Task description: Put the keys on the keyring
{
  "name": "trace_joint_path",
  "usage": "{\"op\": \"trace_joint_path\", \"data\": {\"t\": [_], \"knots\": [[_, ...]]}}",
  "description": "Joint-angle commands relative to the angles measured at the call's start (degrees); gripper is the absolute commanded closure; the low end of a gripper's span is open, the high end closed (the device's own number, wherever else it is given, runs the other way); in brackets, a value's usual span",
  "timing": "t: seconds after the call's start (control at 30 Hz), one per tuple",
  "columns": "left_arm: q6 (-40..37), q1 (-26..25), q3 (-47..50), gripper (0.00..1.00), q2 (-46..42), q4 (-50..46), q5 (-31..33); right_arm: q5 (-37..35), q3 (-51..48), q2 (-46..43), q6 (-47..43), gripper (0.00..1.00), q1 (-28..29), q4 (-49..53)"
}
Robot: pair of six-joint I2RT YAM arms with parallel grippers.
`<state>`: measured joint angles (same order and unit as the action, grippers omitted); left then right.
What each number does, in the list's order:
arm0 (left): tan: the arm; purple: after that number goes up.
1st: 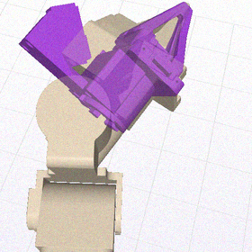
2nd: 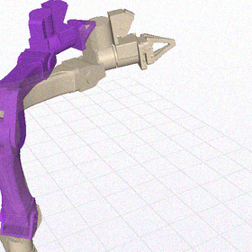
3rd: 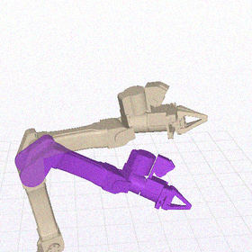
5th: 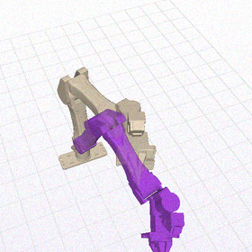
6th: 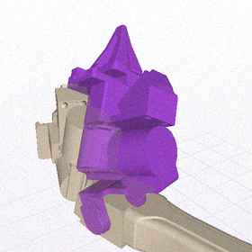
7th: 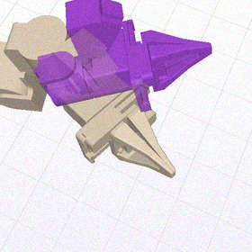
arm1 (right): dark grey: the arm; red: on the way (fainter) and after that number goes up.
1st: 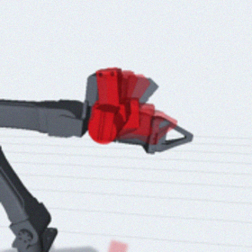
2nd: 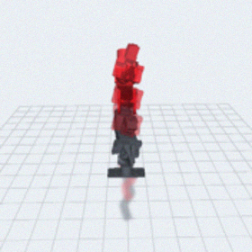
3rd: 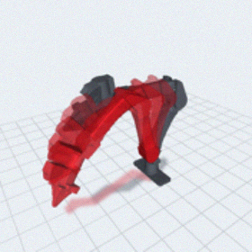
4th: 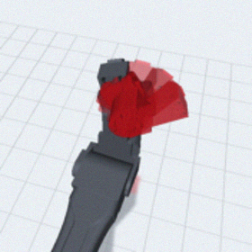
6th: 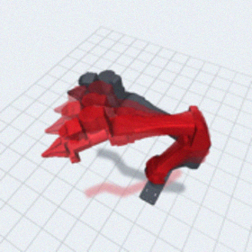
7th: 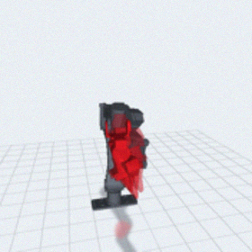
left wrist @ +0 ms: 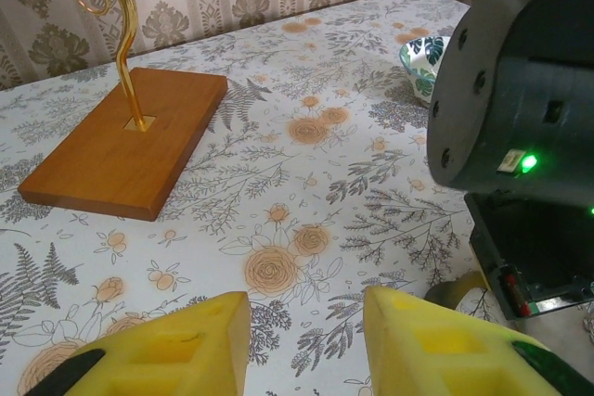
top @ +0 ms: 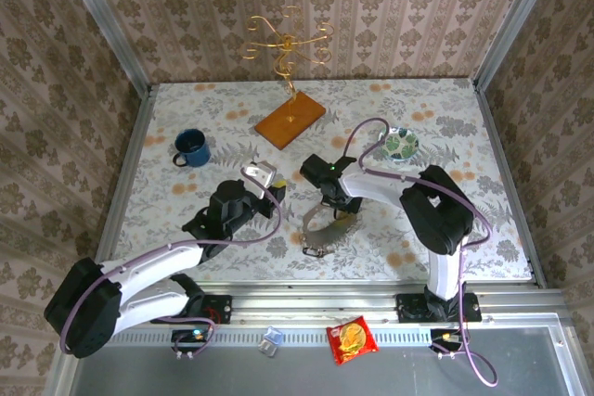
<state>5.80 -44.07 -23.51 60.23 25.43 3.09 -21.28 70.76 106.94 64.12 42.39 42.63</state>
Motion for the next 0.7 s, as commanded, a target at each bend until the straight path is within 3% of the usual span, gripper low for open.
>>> {"op": "trace_joint_path", "data": {"t": [0.0, 0.1, 0.4, 0.43, 0.57, 0.67], "knots": [[-2.3, 0.0, -2.0, 0.63, -2.2, -1.1, 1.4, -3.0, -2.0, -7.3, -7.5, 1.00, 0.4, -2.6], [-3.1, 0.1, -3.2, 0.63, -3.8, -3.1, 1.9, -1.4, -4.9, -13.5, -14.6, 1.00, 0.5, -6.8], [-4.9, 3.3, -10.1, 0.63, -6.7, -11.6, 0.3, 14.4, -8.3, -29.1, -36.4, 1.00, 0.2, -18.1], [-4.7, 4.5, -10.8, 0.63, -6.7, -12.7, -1.7, 17.3, -8.6, -30.0, -39.4, 1.00, -0.5, -19.4], [-3.6, 13.1, -14.4, 0.63, -4.6, -15.6, -21.2, 32.3, -9.4, -32.1, -50.4, 1.00, -3.7, -26.0], [-5.2, 17.3, -16.7, 0.65, -2.3, -16.9, -29.2, 37.9, -11.7, -33.7, -57.3, 1.00, -4.8, -30.6]]}}
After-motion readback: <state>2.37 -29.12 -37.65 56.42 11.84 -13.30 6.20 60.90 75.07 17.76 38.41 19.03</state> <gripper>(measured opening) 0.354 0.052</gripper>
